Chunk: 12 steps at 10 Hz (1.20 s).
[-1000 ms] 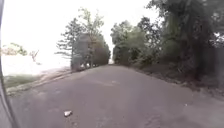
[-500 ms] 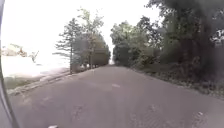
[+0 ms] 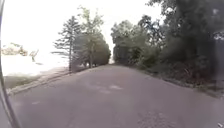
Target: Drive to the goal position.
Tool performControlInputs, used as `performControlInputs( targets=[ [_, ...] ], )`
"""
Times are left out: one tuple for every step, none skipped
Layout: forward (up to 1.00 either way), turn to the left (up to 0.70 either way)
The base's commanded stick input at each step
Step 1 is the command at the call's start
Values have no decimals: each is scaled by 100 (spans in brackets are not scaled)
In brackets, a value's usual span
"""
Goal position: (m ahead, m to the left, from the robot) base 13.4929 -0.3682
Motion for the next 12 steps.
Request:
performControlInputs(
  targets=[
    [70, 0],
    [70, 0],
    [70, 0],
    [70, 0],
    [70, 0],
    [70, 0],
    [70, 0],
    [70, 0],
    [70, 0],
    [70, 0],
    [70, 0],
    [70, 0]
  ],
)
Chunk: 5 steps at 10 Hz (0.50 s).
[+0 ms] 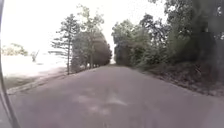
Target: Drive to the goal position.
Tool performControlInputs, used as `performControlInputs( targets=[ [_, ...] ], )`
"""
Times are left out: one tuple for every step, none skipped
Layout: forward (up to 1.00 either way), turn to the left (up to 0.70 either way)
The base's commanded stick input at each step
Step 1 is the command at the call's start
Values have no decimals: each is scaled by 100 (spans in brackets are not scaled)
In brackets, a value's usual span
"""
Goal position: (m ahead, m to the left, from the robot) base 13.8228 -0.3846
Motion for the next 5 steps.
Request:
performControlInputs(
  targets=[
    [70, 0],
    [70, 0],
    [70, 0],
    [70, 0],
    [70, 0]
  ],
)
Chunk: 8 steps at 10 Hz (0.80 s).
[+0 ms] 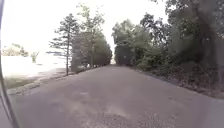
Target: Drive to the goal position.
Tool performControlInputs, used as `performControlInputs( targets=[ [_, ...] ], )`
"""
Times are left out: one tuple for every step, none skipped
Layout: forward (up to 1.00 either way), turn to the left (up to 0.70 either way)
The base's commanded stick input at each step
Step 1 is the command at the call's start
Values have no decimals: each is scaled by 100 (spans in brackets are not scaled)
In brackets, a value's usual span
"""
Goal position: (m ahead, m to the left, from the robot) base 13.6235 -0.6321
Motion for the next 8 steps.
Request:
performControlInputs(
  targets=[
    [70, 0],
    [70, 0],
    [70, 0],
    [70, 0],
    [70, 0],
    [70, 0],
    [70, 0],
    [70, 0]
  ],
)
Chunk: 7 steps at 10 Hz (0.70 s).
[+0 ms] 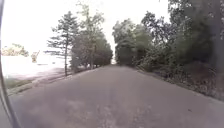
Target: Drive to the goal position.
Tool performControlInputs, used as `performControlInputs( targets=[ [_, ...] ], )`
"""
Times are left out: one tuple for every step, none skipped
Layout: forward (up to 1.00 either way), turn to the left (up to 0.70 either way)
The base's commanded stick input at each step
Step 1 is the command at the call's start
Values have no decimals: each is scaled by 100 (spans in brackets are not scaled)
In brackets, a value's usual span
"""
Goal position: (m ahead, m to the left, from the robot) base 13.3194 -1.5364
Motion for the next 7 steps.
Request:
performControlInputs(
  targets=[
    [70, 0],
    [70, 0],
    [70, 0],
    [70, 0],
    [70, 0],
    [70, 0],
    [70, 0]
  ],
)
